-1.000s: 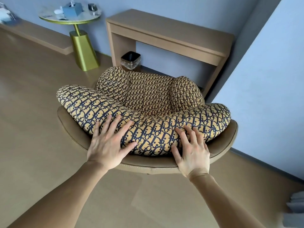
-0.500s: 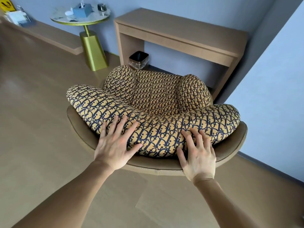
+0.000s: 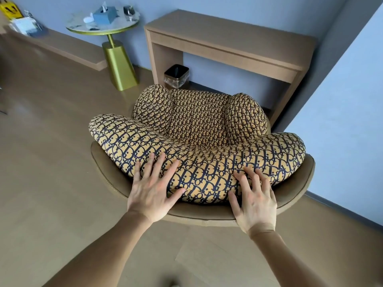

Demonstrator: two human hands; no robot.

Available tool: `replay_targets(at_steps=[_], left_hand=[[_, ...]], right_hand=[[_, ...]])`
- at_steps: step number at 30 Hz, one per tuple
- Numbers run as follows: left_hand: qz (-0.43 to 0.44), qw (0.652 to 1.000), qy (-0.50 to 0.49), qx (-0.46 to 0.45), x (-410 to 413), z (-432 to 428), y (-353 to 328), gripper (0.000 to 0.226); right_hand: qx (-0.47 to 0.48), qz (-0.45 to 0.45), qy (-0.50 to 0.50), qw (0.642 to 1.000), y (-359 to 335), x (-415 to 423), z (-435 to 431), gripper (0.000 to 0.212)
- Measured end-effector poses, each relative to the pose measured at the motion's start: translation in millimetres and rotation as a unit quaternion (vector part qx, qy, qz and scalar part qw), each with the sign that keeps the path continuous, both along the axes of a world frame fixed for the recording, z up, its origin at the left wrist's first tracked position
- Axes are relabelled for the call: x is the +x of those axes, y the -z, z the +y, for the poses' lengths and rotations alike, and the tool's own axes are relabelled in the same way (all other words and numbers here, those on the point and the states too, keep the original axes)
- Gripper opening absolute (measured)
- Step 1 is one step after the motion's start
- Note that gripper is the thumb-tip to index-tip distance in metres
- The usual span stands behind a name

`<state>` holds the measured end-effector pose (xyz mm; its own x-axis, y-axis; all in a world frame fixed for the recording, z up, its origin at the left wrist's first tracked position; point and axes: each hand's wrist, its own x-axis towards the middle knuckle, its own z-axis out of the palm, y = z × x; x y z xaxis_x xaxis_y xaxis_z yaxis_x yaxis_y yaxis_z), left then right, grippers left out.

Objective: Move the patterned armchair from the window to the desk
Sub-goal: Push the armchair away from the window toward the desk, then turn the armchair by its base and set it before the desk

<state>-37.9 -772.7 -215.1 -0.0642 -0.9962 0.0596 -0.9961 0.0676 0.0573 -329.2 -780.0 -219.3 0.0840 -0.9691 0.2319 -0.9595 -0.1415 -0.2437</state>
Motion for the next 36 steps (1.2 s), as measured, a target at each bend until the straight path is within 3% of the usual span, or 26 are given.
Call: replay_targets(at_steps=[12, 20, 24, 30, 36], left_hand=[[0.021, 1.000, 0.012, 0.011, 16.1, -7.6, 0.1, 0.079], [0.017, 0.982, 0.054, 0.182, 15.8, -14.5, -48.2, 0.089], [0.020, 0.962, 0.085, 0.257, 44.2, -15.2, -93.9, 0.083], [0.008, 0.968, -0.004, 0.251, 118.5, -7.0, -139.9, 0.082], [0.041, 0.966, -0.046, 0.250, 197.7, -17.0, -137.9, 0.086]], right_hand=[[0.035, 0.003, 0.012, 0.999, -7.9, 15.3, -3.2, 0.048], [0.246, 0.137, 0.044, 0.958, -62.8, 33.7, -9.5, 0.055], [0.261, 0.100, -0.001, 0.960, -101.2, 76.9, -15.1, 0.056], [0.265, 0.041, -0.092, 0.959, -126.5, 156.0, -19.0, 0.063], [0.290, 0.033, -0.120, 0.949, -124.6, 238.5, -36.9, 0.070]])
